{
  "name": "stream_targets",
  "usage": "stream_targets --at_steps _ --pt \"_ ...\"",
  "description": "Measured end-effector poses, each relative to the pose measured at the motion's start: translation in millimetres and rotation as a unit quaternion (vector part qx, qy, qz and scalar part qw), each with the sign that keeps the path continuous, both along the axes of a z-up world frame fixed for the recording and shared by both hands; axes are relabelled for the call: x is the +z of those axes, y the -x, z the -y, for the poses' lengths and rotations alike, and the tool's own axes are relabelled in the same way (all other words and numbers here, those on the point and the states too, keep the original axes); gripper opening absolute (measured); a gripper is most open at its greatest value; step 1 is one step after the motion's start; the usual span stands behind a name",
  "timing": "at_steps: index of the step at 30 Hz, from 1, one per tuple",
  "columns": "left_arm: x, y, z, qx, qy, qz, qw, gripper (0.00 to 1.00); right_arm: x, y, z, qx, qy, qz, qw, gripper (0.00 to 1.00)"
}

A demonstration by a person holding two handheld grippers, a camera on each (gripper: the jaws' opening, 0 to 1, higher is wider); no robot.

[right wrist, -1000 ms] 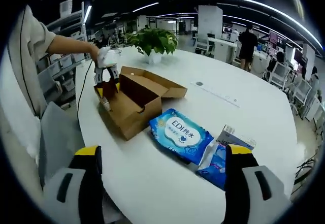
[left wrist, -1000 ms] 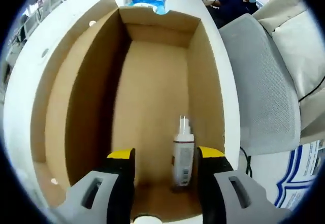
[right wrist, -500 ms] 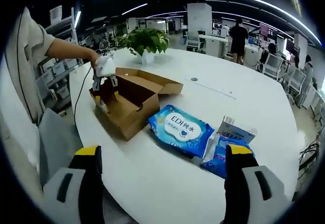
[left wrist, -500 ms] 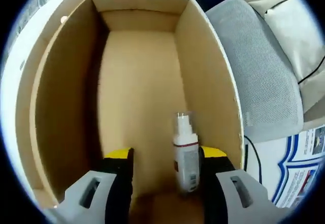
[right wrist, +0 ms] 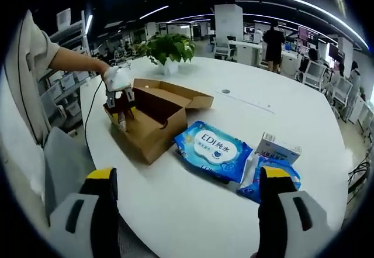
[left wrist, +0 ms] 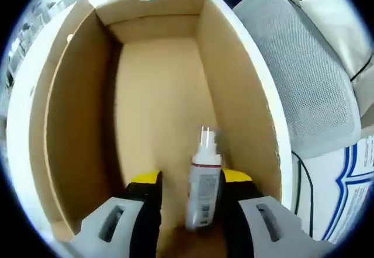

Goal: Operate the shoe box by opening the lid, removing the specified soft item, and placing it in the target area until the item is outside and the box remains undamaged.

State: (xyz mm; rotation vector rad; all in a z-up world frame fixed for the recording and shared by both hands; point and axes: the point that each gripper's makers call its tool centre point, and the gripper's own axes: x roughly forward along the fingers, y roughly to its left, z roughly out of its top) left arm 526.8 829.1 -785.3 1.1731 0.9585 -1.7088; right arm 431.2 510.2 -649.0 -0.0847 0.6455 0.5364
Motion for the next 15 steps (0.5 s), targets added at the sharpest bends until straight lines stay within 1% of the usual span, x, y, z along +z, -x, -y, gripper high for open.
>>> stream_targets --at_steps 2,4,10,12,15 --pt "-1.1 -1.1 -0.3 -0.01 0.006 0.011 0.9999 0.25 0.2 0.1 -1.6 0.0 -0.003 0.001 1.0 0.94" --pt "-2.9 0.2 -2.0 -0.013 0.007 0.015 0.9998 0.19 0.3 0.4 -2.7 0.0 -0.003 0.001 1.0 0.93" --pt "-7.2 -0.9 -1.5 -0.015 0.012 0.034 0.9992 0.18 3.2 0.8 -7.8 0.002 -0.006 0.01 0.9999 0.92" --pt "-5.3 -3.2 1.2 -0.011 0.02 0.045 0.9987 0.18 3.3 2.1 -9.5 0.004 -0.006 0.012 0.9999 0.92" --pt "-3.3 -7.5 1.6 -0.001 0.021 0.056 0.9982 0.18 4.9 5.4 -12.8 0.007 -0.007 0.016 0.9998 0.91"
